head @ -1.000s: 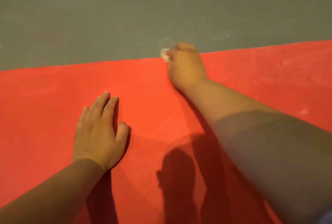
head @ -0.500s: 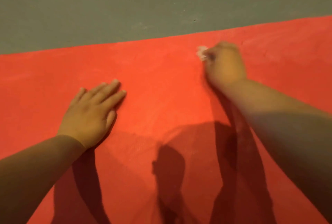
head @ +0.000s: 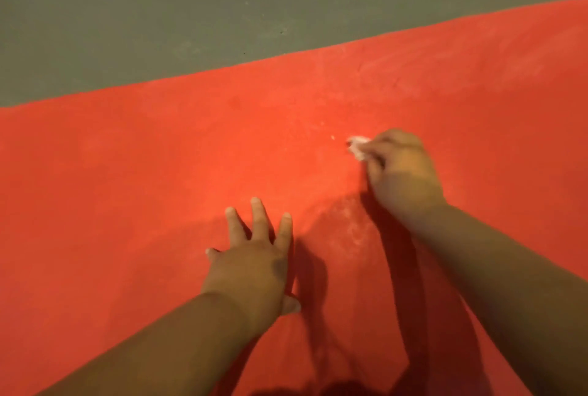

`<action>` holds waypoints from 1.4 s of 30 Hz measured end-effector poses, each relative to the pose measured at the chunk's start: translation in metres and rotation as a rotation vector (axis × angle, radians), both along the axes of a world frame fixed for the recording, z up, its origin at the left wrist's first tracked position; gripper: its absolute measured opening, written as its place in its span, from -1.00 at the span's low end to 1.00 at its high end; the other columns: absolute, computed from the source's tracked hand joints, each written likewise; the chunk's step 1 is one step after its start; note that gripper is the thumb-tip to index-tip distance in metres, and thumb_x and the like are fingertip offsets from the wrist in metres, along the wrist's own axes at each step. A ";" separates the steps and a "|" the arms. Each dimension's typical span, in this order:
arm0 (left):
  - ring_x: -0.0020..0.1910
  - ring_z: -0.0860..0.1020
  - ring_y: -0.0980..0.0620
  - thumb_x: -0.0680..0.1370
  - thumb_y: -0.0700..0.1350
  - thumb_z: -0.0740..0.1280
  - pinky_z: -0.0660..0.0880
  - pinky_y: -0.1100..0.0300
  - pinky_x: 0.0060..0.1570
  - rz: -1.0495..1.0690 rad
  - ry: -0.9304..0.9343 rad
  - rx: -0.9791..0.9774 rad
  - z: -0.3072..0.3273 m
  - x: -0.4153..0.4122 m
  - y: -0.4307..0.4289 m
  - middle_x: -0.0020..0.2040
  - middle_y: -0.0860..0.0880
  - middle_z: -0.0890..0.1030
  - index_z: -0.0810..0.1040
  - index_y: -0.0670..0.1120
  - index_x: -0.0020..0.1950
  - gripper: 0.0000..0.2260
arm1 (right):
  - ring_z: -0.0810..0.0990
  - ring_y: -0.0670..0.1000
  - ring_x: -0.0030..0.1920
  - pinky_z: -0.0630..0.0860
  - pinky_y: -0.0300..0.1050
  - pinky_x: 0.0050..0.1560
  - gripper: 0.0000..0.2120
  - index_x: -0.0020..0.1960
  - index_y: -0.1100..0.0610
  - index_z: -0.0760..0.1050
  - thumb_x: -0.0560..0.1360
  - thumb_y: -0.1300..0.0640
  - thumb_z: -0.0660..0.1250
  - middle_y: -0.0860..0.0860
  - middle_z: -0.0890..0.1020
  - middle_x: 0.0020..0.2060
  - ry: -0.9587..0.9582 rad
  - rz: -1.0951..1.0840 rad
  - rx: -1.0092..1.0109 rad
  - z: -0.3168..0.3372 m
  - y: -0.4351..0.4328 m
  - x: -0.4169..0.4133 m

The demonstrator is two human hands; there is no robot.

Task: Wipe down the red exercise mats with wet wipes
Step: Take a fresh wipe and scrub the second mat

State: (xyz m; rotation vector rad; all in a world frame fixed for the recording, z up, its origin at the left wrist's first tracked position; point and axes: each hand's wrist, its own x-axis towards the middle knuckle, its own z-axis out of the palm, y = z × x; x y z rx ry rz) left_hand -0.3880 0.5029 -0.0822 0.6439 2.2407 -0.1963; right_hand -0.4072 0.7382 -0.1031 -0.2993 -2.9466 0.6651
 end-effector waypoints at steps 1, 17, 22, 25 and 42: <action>0.44 -0.31 -0.44 0.36 0.31 0.40 0.29 -0.39 0.23 0.014 -0.002 -0.012 0.000 0.006 0.006 0.45 -0.17 -0.47 -0.41 0.04 0.49 0.10 | 0.54 0.21 0.01 0.41 -0.04 0.13 -0.77 0.07 0.16 0.64 0.47 0.28 0.31 0.14 0.60 -0.08 0.001 -0.137 -0.025 -0.002 0.010 0.000; 0.43 -0.13 -0.52 0.30 0.20 0.52 0.24 -0.24 0.36 0.028 -0.027 -0.100 0.011 0.018 0.049 0.47 -0.39 -0.30 -0.35 -0.16 0.52 0.21 | 0.54 0.15 -0.07 0.37 -0.21 0.00 -0.78 0.06 0.18 0.64 0.46 0.31 0.31 0.13 0.56 -0.14 -0.005 -0.281 -0.059 -0.005 -0.009 0.092; 0.41 -0.10 -0.56 0.28 0.21 0.53 0.14 -0.30 0.39 -0.030 0.004 -0.096 0.013 0.016 0.051 0.47 -0.43 -0.26 -0.35 -0.18 0.51 0.24 | 0.56 0.06 -0.03 0.47 -0.11 0.05 -0.78 0.10 0.06 0.64 0.50 0.19 0.33 0.01 0.59 -0.10 -0.105 0.052 -0.098 0.006 -0.073 0.143; 0.43 -0.09 -0.53 0.30 0.22 0.52 0.11 -0.29 0.40 -0.049 0.005 -0.121 0.012 0.013 0.051 0.48 -0.39 -0.29 -0.38 -0.14 0.50 0.23 | 0.58 0.06 -0.04 0.45 -0.15 0.04 -0.81 0.05 0.06 0.66 0.48 0.21 0.35 0.02 0.61 -0.09 -0.144 -0.005 -0.017 0.011 -0.075 0.162; 0.44 -0.01 -0.50 0.26 0.18 0.57 0.20 -0.28 0.34 -0.079 0.072 -0.025 0.004 0.007 0.040 0.53 -0.29 -0.21 -0.23 0.08 0.55 0.17 | 0.54 0.13 -0.06 0.31 -0.22 -0.11 -0.79 0.00 0.19 0.53 0.38 0.29 0.40 0.06 0.54 -0.09 -0.101 -0.805 -0.105 0.014 -0.066 0.291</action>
